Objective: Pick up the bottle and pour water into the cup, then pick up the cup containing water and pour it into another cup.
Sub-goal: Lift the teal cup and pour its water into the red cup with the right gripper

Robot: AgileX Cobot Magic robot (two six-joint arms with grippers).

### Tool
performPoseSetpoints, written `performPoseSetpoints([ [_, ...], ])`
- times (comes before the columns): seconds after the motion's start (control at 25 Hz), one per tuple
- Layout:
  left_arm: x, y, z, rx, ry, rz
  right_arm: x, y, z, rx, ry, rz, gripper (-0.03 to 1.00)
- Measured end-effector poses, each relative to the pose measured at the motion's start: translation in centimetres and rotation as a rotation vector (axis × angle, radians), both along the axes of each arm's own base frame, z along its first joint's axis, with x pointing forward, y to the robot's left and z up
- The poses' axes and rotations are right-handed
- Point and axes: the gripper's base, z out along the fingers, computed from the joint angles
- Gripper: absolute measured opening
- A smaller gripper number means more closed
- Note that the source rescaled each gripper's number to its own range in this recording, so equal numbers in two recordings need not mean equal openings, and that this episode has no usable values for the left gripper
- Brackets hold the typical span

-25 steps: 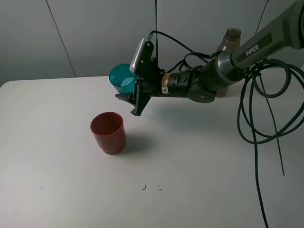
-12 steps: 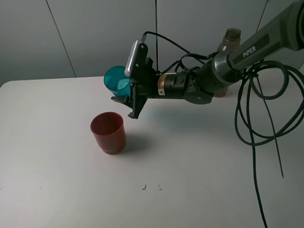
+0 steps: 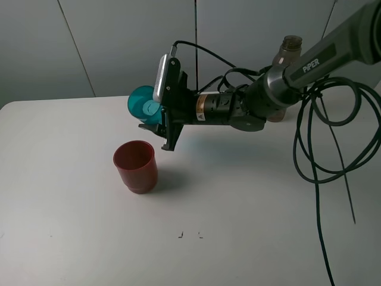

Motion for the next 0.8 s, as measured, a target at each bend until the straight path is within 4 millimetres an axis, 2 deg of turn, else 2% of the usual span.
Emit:
performPoseSetpoints([
  [0.32, 0.0, 0.0, 0.0, 0.0, 0.0, 0.0, -0.07, 0.05, -0.02, -0.093, -0.185, 0.078, 0.06],
  [0.52, 0.0, 0.0, 0.0, 0.0, 0.0, 0.0, 0.05, 0.08, 0.08, -0.17, -0.358, 0.122, 0.06],
  [0.8, 0.0, 0.0, 0.0, 0.0, 0.0, 0.0, 0.3, 0.07, 0.28, -0.184, -0.419, 0.103, 0.06],
])
